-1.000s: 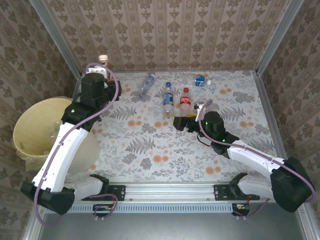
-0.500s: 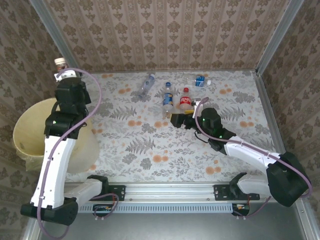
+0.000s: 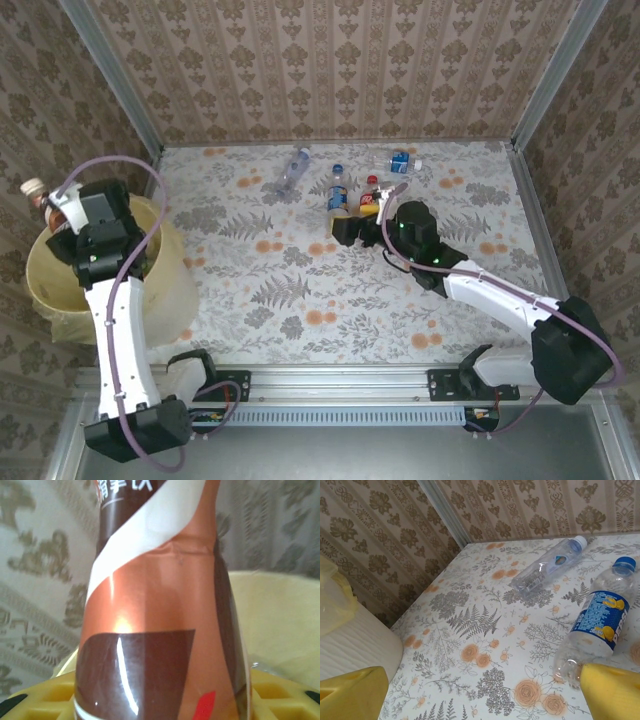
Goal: Put the plastic bottles in the bin
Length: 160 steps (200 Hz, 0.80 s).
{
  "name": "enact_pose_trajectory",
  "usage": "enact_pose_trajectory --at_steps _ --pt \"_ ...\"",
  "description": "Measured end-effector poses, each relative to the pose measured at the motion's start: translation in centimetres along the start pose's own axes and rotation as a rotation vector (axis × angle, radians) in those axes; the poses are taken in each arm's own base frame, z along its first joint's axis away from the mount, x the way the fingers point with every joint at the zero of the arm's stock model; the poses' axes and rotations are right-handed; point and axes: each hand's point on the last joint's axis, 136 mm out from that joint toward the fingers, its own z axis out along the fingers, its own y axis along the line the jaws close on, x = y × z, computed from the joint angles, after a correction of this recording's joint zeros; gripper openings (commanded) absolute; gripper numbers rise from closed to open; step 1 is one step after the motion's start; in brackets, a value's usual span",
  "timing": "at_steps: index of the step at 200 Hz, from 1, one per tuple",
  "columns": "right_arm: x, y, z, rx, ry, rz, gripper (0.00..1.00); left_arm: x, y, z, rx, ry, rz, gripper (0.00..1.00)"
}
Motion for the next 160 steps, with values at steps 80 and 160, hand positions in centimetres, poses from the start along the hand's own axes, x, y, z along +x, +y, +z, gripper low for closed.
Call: enact_pose_trajectory --at_steps 80,160 --pt "0.8 0.9 0.8 -0.028 0.04 -0.005 1.0 3.9 4.4 1.8 -0.12 0.164 -0.188 0.68" --pt "0.9 0.9 0.8 -0.026 0.044 -0.022 1.0 4.5 3.7 1.5 -0.072 0.201 -0.224 0.85"
